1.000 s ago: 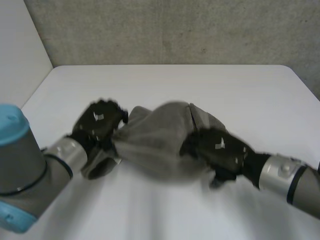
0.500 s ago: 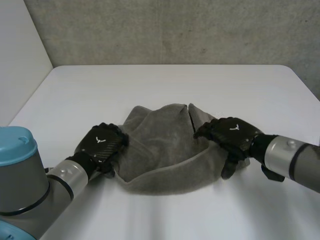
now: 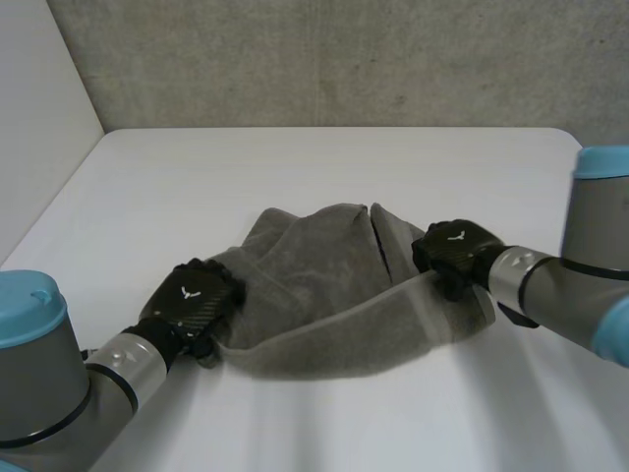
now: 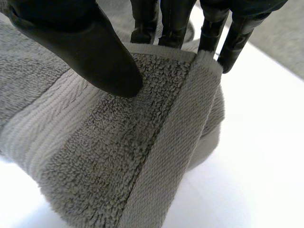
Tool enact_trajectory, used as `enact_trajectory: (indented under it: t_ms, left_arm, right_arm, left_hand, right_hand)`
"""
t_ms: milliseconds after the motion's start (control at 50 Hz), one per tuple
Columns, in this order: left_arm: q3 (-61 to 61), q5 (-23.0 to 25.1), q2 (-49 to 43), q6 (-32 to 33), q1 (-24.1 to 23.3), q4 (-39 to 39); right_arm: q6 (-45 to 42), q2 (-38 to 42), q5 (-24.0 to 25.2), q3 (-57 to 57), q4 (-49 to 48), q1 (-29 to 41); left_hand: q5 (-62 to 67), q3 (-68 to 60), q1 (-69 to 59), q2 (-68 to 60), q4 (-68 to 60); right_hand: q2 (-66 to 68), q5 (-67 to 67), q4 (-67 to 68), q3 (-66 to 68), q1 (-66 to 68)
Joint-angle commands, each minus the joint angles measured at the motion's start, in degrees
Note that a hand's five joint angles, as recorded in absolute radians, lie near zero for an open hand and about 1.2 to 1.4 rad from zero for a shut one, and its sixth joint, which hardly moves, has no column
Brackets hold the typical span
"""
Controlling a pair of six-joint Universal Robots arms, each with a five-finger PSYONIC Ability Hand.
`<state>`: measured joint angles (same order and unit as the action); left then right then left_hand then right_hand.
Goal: Fold the towel.
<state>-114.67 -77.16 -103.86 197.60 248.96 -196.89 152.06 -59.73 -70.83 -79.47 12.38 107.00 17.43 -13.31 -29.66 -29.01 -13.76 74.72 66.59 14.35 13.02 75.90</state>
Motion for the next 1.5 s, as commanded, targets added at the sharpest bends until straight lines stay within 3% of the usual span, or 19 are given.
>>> enact_trajectory:
  t_ms: [20, 160, 260, 420, 740, 960, 1220, 1420, 1500]
  left_arm:
    - [1.03, -0.18, -2.05, 0.33, -0.05, -4.1]
    - [3.58, -1.5, -4.6, 0.33, 0.03, -5.52]
    - [5.77, -3.61, -7.5, 0.41, -0.05, -5.52]
    - [7.0, -7.03, -8.73, 0.59, 0.12, -5.69]
    - [6.21, -7.48, -3.03, -0.11, 2.49, -8.42]
    - [4.81, -7.03, 6.99, 0.06, 2.85, -8.33]
    - [5.33, -6.95, -1.43, 1.03, 3.99, -8.07]
    - [4.37, -6.95, -2.67, 0.85, 3.99, -6.67]
    - [3.67, -6.77, -2.76, 0.85, 3.73, -4.38]
  right_arm:
    - [1.04, -9.34, 3.06, -11.47, -7.09, -5.82]
    - [6.41, -14.45, 5.53, -18.0, -13.26, -11.73]
    - [11.5, -15.94, 9.92, -18.79, -15.02, -17.43]
    - [11.86, -16.3, 9.92, -17.91, -15.63, -21.04]
    - [17.04, -19.19, 10.63, -17.73, -15.37, -21.83]
    - [17.48, -26.4, 12.29, -18.26, -13.26, -21.13]
    - [16.95, -21.66, 12.47, -18.52, -13.43, -21.22]
    - [16.87, -20.16, 12.03, -18.7, -13.43, -20.95]
    - [16.87, -20.08, 12.56, -18.61, -13.52, -20.95]
  left_hand:
    - [-0.39, 3.31, 2.63, 1.97, 3.76]
    - [-0.06, 3.31, 2.29, 1.64, 3.76]
    - [0.28, 3.31, 1.96, 1.3, 3.76]
    - [0.95, 3.31, 1.28, 0.63, 3.76]
    - [14.07, 3.31, -11.83, -12.49, 3.76]
    - [6.17, 3.31, -3.93, -4.59, 3.76]
    - [13.22, 3.31, -10.99, -11.64, 3.76]
    - [16.59, 3.31, -14.36, -15.01, 3.76]
    - [27.82, 3.31, -25.58, -26.23, 3.76]
  right_hand:
    - [5.28, 3.41, -4.35, -3.02, 4.1]
    - [5.28, 3.41, -4.35, -3.02, 4.1]
    - [5.28, 3.41, -4.35, -3.02, 4.1]
    - [5.28, 3.41, -4.35, -3.02, 4.1]
    - [5.28, 3.41, -4.35, -3.02, 4.1]
    - [5.28, 3.41, -4.35, -3.02, 4.1]
    - [5.28, 3.41, -4.35, -3.02, 4.1]
    - [5.28, 3.41, -4.35, -3.02, 4.1]
    - [5.28, 3.41, -4.35, -3.02, 4.1]
